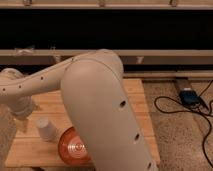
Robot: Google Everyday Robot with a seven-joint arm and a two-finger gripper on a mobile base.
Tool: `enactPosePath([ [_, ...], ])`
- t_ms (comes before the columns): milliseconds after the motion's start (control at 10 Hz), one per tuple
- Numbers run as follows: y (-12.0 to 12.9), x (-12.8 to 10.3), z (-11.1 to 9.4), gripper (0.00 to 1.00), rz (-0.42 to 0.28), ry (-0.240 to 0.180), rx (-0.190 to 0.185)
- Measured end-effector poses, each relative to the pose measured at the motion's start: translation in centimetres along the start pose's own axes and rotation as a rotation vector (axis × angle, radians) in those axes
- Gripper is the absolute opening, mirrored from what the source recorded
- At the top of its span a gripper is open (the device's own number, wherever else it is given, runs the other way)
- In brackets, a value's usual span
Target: Place the ceramic cup over the eraser
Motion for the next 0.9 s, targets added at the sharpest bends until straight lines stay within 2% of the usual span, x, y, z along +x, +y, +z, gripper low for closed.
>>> enactPosePath([
  [200,-0.4,0.2,-0.4,0.73,0.004,-0.005,0.008],
  [600,-2.0,0.0,-2.6,0.73,0.003,-0.039,0.023],
  [900,-2.0,0.2,-2.6,0.73,0.004,-0.031,0.024],
])
